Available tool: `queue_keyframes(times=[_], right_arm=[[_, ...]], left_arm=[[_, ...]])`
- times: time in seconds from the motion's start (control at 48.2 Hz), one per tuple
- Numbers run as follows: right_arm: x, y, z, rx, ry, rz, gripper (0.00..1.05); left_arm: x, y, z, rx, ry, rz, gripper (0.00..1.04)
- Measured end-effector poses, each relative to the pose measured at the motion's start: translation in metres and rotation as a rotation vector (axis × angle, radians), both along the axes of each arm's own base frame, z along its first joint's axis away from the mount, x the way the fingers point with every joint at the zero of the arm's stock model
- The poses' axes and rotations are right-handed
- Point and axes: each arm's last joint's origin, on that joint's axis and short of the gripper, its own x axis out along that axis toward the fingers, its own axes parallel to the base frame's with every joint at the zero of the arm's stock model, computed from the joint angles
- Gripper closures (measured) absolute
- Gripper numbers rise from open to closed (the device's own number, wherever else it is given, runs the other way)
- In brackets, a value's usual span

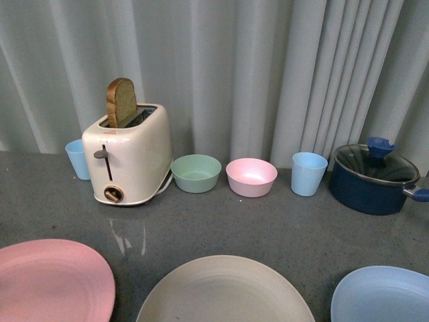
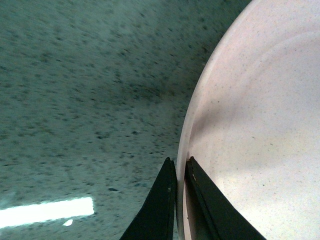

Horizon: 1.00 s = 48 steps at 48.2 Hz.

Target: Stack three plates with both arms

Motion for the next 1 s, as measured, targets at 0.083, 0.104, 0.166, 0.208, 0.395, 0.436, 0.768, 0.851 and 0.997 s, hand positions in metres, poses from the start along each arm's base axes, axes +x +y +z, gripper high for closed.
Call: queue_keyframes(times=[0.083,0.104,0.166,0.208,0.395,0.436,0.768,0.851,0.997], right_arm=[[0.000,0.000,0.000,0.000,0.000,0.000,0.07],[0.000,0.000,0.000,0.000,0.000,0.000,0.07],[0.000,0.000,0.000,0.000,0.000,0.000,0.07],[0.000,0.000,0.000,0.000,0.000,0.000,0.07],[0.000,0.000,0.000,0.000,0.000,0.000,0.07],[0.000,0.000,0.000,0.000,0.000,0.000,0.07],[0.000,0.000,0.000,0.000,0.000,0.000,0.07],[0.000,0.000,0.000,0.000,0.000,0.001,0.07],[0.000,0.000,0.000,0.000,0.000,0.000,0.07]], left_arm=[[0.005,0.018,0.018,0.002,-0.025,0.034,1.01],[0.006,0.022,0.024,0.006,-0.033,0.044,1.01],[0.009,0.037,0.041,0.007,-0.060,0.073,1.01],[0.010,0.045,0.049,0.010,-0.071,0.087,1.01],[0.010,0.067,0.089,-0.049,-0.141,0.133,1.01],[0.009,0.066,0.095,-0.062,-0.152,0.135,1.01],[0.003,-0.014,0.117,-0.225,-0.191,0.010,1.01],[0.001,-0.058,0.107,-0.262,-0.165,-0.055,1.01],[-0.005,-0.129,0.084,-0.296,-0.101,-0.145,1.01]])
